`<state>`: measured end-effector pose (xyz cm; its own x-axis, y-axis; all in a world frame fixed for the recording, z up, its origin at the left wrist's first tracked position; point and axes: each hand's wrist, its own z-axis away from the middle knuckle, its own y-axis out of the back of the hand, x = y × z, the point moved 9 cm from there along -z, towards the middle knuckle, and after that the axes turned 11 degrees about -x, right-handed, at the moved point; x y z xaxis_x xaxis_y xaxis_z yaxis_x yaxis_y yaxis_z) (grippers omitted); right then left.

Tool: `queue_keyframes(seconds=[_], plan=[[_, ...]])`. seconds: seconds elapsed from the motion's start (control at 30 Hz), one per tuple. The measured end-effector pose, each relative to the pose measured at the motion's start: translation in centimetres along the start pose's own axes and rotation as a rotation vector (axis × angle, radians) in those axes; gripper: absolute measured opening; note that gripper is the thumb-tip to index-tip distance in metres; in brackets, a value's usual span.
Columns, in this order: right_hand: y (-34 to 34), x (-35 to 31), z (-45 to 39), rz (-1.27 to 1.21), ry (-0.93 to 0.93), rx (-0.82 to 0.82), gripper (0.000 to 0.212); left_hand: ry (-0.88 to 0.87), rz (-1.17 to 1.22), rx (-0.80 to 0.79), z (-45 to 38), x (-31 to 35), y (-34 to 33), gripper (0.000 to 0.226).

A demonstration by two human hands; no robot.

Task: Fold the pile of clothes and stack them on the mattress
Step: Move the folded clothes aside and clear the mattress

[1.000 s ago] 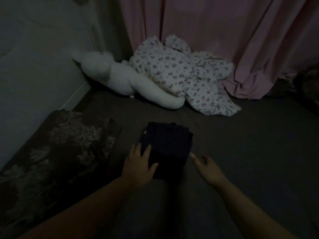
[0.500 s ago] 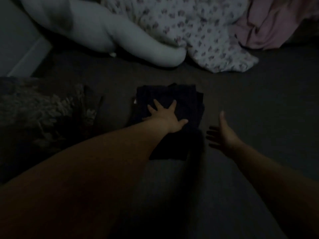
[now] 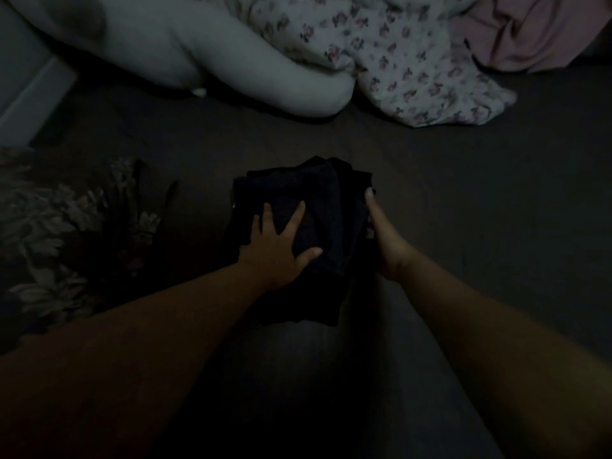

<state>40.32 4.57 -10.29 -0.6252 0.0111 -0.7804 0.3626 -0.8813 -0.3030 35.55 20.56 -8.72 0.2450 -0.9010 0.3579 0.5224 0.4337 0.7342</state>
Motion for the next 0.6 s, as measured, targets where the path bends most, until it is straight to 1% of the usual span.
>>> queue_keyframes(seconds=[0.07, 0.17, 0.27, 0.3, 0.33, 0.37, 0.4, 0.43, 0.47, 0.5, 0.53, 0.57, 0.6], plan=[[-1.2, 0.4, -1.0, -0.030, -0.052, -0.152, 0.081, 0.016, -0.019, 0.002, -0.2, 0.1, -0.1, 0.081], [-2.8, 1.1, -1.8, -0.013, -0.086, -0.230, 0.081, 0.014, -0.043, 0.032, -0.3, 0.2, -0.1, 0.080], [-3.1, 1.5, -3.2, 0.066, -0.103, -0.161, 0.092, 0.047, -0.078, 0.022, -0.5, 0.0, -0.2, 0.081], [-3.3, 1.5, -3.4, 0.084, -0.123, -0.159, 0.092, 0.042, -0.081, 0.032, -0.5, 0.0, -0.2, 0.082], [-3.7, 1.7, -3.5, 0.094, -0.156, -0.163, 0.087, 0.022, -0.052, 0.028, -0.3, -0.1, 0.0, 0.084], [-3.9, 1.8, -3.6, 0.093, -0.176, -0.179, 0.077, -0.026, 0.066, 0.036, 0.0, -0.2, 0.5, 0.084], [-4.1, 1.8, -3.8, 0.084, -0.179, -0.196, 0.062, -0.077, 0.281, 0.060, 0.5, -0.7, 1.5, 0.084], [-4.1, 1.6, -3.7, 0.073, -0.170, -0.208, 0.047, -0.131, 0.538, 0.122, 0.7, -1.9, 2.9, 0.084], [-4.0, 1.5, -3.6, 0.070, -0.154, -0.213, 0.037, -0.121, 0.722, 0.185, 0.9, -3.6, 4.1, 0.085], [-4.1, 1.4, -3.5, 0.068, -0.147, -0.223, 0.033, -0.080, 0.815, 0.243, 1.2, -5.3, 5.3, 0.092], [-4.3, 1.4, -3.4, 0.075, -0.145, -0.233, 0.034, 0.007, 0.845, 0.220, 1.2, -7.2, 5.2, 0.099], [-4.7, 1.2, -3.1, 0.083, -0.150, -0.241, 0.033, 0.065, 0.907, 0.177, 1.1, -8.4, 4.7, 0.096], [-5.0, 1.0, -2.9, 0.084, -0.151, -0.250, 0.029, 0.121, 1.018, 0.058, 0.8, -8.8, 3.0, 0.080]])
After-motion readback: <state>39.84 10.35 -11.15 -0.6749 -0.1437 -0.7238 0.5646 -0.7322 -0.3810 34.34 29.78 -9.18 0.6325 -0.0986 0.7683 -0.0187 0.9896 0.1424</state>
